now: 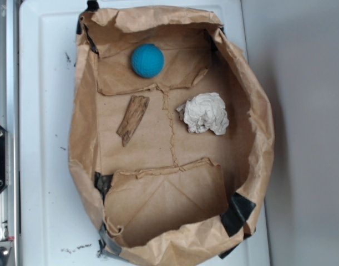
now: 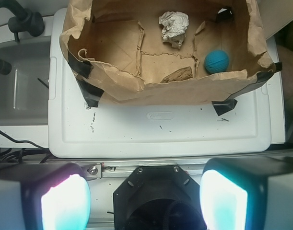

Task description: Grab the blue ball.

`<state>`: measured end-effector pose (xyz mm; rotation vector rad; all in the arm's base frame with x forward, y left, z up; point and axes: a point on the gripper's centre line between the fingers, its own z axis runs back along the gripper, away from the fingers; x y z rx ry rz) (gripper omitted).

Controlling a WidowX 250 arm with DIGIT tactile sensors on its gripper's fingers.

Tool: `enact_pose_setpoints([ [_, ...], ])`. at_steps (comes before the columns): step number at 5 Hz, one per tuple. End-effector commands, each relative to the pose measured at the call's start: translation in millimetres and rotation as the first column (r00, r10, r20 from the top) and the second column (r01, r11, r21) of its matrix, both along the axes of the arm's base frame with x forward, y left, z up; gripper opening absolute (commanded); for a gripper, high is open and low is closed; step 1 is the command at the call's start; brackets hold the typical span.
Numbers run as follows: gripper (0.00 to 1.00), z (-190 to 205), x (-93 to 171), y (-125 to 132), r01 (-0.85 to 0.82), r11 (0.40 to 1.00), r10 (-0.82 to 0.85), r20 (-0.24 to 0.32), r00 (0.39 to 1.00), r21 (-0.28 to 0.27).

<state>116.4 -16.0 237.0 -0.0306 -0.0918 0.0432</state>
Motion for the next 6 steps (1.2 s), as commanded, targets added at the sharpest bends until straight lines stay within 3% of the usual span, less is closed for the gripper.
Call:
enact_pose_setpoints([
  [1,1.0,0,0,0,0.0,1.0,0.0,0.0,1.0,0.0],
  [2,1.0,-7,2,-3,-0.006,1.0,0.005,-0.013,1.0,-0.02],
  [3,1.0,-25,24,4,-0.054,0.998,0.054,-0.014,0.998,-0.037],
  [4,1.0,-43,40,13,-0.069,0.998,0.068,-0.035,0.997,-0.009],
  [6,1.0,-51,84,24,-0.118,0.993,0.116,-0.095,0.989,-0.008],
])
